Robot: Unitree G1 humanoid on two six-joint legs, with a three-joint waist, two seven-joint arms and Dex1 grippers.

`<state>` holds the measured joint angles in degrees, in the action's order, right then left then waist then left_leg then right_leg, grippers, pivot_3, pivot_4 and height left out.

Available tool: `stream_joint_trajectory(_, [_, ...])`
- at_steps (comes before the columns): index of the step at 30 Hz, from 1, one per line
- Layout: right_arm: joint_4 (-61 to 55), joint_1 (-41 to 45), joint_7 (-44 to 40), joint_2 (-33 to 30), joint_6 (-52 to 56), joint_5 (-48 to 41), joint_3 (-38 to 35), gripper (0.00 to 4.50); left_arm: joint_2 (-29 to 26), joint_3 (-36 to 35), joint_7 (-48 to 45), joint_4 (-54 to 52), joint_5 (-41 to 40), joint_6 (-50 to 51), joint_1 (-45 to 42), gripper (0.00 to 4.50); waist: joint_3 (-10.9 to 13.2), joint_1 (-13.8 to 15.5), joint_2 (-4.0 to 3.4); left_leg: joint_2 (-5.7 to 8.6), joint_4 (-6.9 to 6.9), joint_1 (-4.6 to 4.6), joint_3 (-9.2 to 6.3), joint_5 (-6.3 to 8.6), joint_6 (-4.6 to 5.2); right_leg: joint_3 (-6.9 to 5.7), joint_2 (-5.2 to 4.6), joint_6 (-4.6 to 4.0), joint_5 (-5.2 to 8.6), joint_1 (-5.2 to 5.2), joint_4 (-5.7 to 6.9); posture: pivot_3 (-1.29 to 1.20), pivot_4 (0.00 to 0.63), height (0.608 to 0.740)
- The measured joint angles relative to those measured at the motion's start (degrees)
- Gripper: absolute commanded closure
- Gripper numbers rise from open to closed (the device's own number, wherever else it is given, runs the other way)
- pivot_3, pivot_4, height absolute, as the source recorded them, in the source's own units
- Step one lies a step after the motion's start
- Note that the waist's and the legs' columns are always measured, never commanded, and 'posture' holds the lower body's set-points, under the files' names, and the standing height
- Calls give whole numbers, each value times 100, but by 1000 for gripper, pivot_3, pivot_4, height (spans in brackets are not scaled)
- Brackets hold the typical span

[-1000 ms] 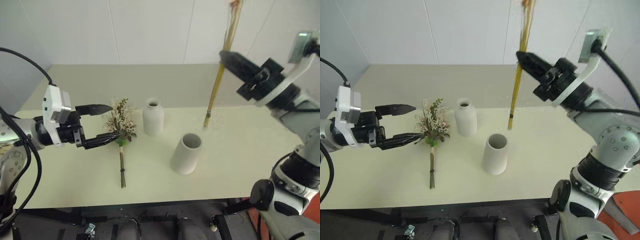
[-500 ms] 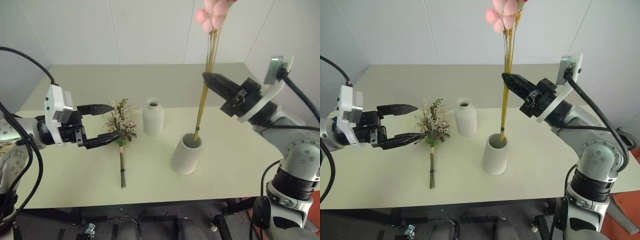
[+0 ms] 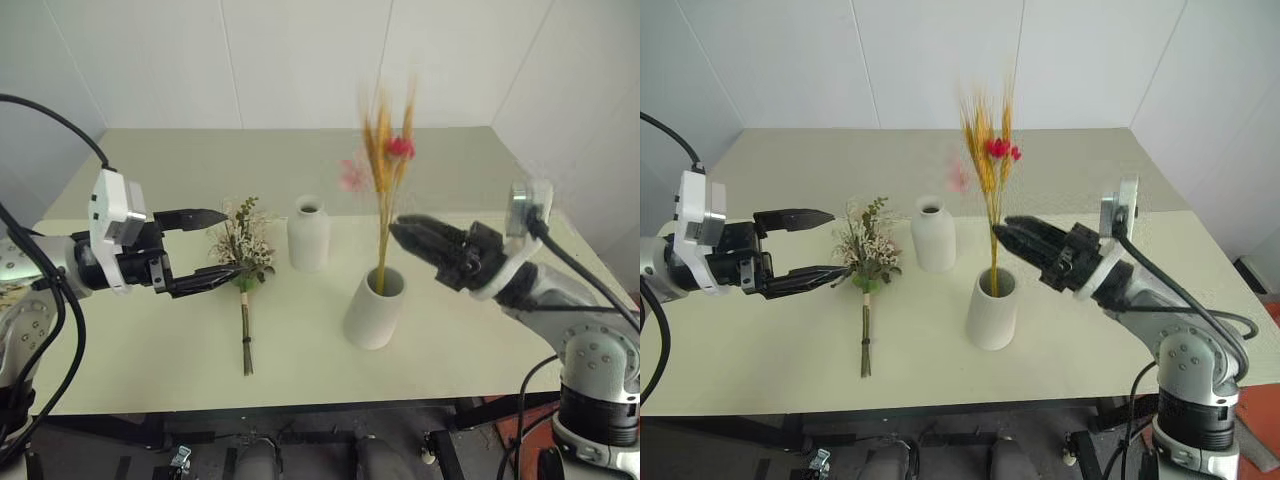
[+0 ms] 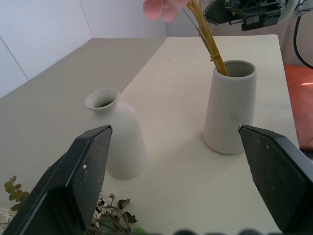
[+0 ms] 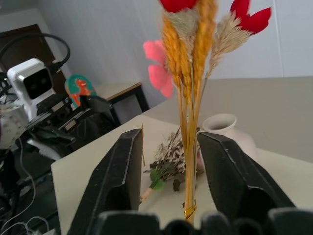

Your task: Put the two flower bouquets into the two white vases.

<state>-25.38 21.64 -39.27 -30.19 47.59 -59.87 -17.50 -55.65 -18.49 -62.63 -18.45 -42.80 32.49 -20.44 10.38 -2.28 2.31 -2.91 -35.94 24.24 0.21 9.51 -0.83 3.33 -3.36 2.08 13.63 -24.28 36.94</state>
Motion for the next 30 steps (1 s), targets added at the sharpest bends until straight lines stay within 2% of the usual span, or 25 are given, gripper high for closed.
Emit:
stream_joint_trajectory(2, [0, -94, -203, -119, -53, 4, -1, 385, 0, 3, -2, 28, 0, 0, -1, 0, 0, -14, 0, 0, 1, -1, 0, 0, 0, 0, 0, 1, 1, 0, 1, 0, 150, 740])
stream_joint_trajectory(4, [15, -124, -368, -242, -113, 11, -1, 69, 0, 11, -4, 41, 0, 0, -9, 0, 0, -18, 0, 0, 1, -1, 0, 0, 0, 0, 1, 1, 1, -1, 0, 0, 150, 740])
stream_joint_trajectory(10, [815, -250, -1430, -1236, -757, 878, 88, 69, -23, 29, 145, 80, 69, 56, 4, 0, 0, 11, 0, 2, -3, -1, 1, 0, 0, 0, -1, 2, 1, 3, -4, 0, 150, 740])
stream_joint_trajectory(14, [1696, 142, -1860, -1790, -1145, 1518, 146, 69, -86, 31, 517, 77, 247, 319, 190, 0, 0, -7, 0, 1, 0, -2, 2, 0, 0, 1, 1, 2, 2, 0, -4, 0, 150, 740])
stream_joint_trajectory(18, [2367, 661, -2215, -2009, -1451, 2050, 491, 69, -131, 182, 935, -7, 484, 691, 460, 0, 0, -37, 0, 0, 1, -5, 3, 1, 0, 4, 1, 2, 1, 0, -3, 0, 150, 740])
stream_joint_trajectory(22, [2963, 1138, -2418, -2032, -1716, 2520, 780, 69, -131, 520, 1526, -125, 589, 1508, 442, 0, 0, -7, 0, 2, 0, -2, 4, 0, 0, 5, 1, 3, 2, -2, -1, 0, 150, 740])
stream_joint_trajectory(25, [3160, 1315, -2512, -2027, -1822, 2653, 823, 69, -105, 837, 2049, -100, 511, 2608, -110, 0, 1, 47, 1, 5, -5, 6, 0, 0, 0, 0, 0, 4, 2, -2, -1, 0, 150, 740])
stream_joint_trajectory(27, [3197, 1358, -2611, -2006, -1900, 2709, 830, 69, 81, 1054, 2454, -34, 419, 3645, -791, 0, 1, 89, 2, 7, -8, 5, -1, 1, 0, -1, -1, 9, 1, 1, -2, 0, 150, 740])
stream_joint_trajectory(30, [3270, 1377, -2706, -1980, -1995, 2756, 862, 69, 629, 1192, 3005, 114, 428, 4727, -1350, 0, 1, 104, 2, 8, -8, 4, -2, 1, 0, 0, -1, 10, 0, 3, -1, 0, 150, 740])
